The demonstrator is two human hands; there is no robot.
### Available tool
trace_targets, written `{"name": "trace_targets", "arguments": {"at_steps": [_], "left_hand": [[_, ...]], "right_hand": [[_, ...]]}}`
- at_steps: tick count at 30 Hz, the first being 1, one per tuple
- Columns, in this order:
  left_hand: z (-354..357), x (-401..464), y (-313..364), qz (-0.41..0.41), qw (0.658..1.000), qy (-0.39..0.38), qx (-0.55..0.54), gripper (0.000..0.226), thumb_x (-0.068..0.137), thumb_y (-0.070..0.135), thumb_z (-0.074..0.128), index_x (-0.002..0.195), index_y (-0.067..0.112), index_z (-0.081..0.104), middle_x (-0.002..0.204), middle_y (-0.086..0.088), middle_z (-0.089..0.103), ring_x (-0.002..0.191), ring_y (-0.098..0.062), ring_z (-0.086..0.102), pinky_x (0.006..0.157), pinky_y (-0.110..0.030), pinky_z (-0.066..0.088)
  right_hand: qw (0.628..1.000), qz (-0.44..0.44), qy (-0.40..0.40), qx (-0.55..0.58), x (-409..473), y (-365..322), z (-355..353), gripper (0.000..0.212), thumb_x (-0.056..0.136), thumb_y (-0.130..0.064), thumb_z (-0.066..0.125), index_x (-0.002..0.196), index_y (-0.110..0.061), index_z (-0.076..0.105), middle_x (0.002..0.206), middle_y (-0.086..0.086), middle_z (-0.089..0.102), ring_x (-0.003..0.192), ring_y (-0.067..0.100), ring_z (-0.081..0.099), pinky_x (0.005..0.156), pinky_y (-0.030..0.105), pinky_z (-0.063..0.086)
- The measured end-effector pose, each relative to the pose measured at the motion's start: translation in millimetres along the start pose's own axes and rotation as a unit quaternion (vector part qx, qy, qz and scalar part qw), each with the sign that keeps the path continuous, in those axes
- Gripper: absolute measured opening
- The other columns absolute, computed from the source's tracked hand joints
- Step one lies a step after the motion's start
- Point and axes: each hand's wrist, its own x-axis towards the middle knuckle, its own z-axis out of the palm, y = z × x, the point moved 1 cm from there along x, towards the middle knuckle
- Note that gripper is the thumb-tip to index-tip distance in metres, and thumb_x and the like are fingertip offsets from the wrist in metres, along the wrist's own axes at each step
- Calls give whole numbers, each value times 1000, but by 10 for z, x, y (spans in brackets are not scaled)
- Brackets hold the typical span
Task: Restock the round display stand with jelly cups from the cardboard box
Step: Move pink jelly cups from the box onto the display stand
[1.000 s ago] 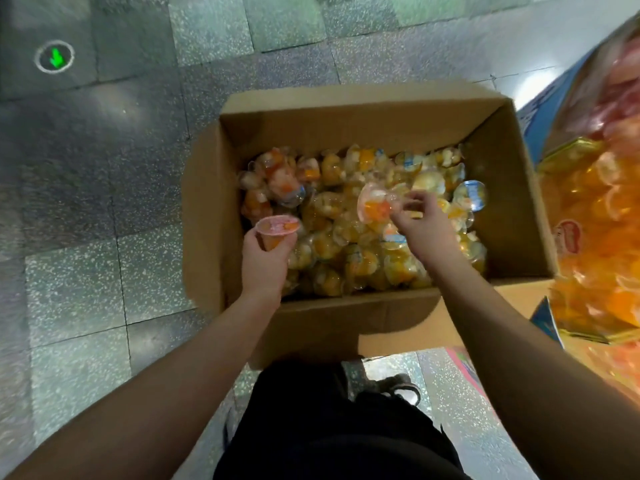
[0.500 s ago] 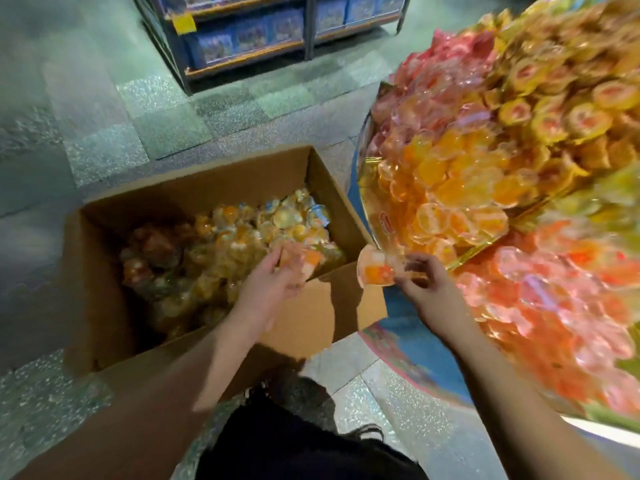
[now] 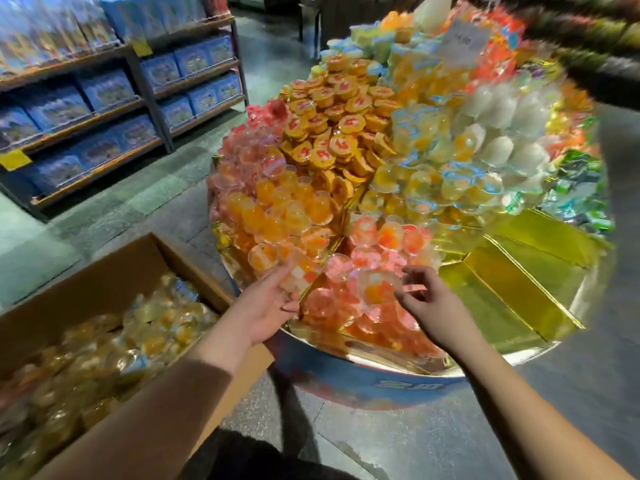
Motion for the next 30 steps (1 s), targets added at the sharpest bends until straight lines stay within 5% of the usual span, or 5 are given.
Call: {"name": "trace_targets", "arguments": {"at_steps": [6, 10, 14, 16, 30], "left_hand": [[502, 400, 135, 44, 959, 23, 279, 54, 84, 23, 74, 133, 21, 50, 102, -6, 67, 79, -14, 55, 60, -25, 38], [804, 793, 240, 148, 792, 44, 590, 62, 81, 31, 76, 133, 23, 44, 111, 0, 60, 90, -15, 61, 64, -25, 43], [1053, 1275, 227, 208, 609, 5, 765, 63, 84, 30, 68, 140, 17, 42, 129, -9, 50, 106, -24, 56, 76, -26, 41], [1141, 1479, 211, 214, 558, -16, 801, 62, 86, 24, 63, 143, 17, 39, 134, -12, 47, 117, -29, 52, 86, -30, 44], [1272, 2166, -91, 144, 466, -93, 868, 53, 87, 9, 60, 135, 15, 38, 157, -14, 20, 140, -37, 30, 102, -48, 44]], "right_hand": [[997, 19, 21, -70, 214, 144, -323, 30, 91, -26, 68, 115, -31, 52, 104, -14, 64, 74, -7, 62, 55, 11, 42], [988, 25, 26, -151, 542, 152, -397, 41, 88, -29, 68, 127, -25, 54, 115, -9, 64, 85, 11, 66, 69, 30, 50], [970, 20, 8, -241, 881, 86, -413, 47, 88, -27, 67, 132, -23, 52, 126, -2, 61, 99, 21, 63, 79, 32, 48], [957, 10, -12, -291, 1041, 65, -395, 48, 89, -27, 66, 134, -23, 50, 130, 0, 59, 107, 24, 61, 81, 33, 48], [899, 35, -88, -427, 1618, 271, -118, 50, 92, -29, 60, 139, -25, 45, 135, 5, 53, 116, 29, 56, 81, 38, 50]]}}
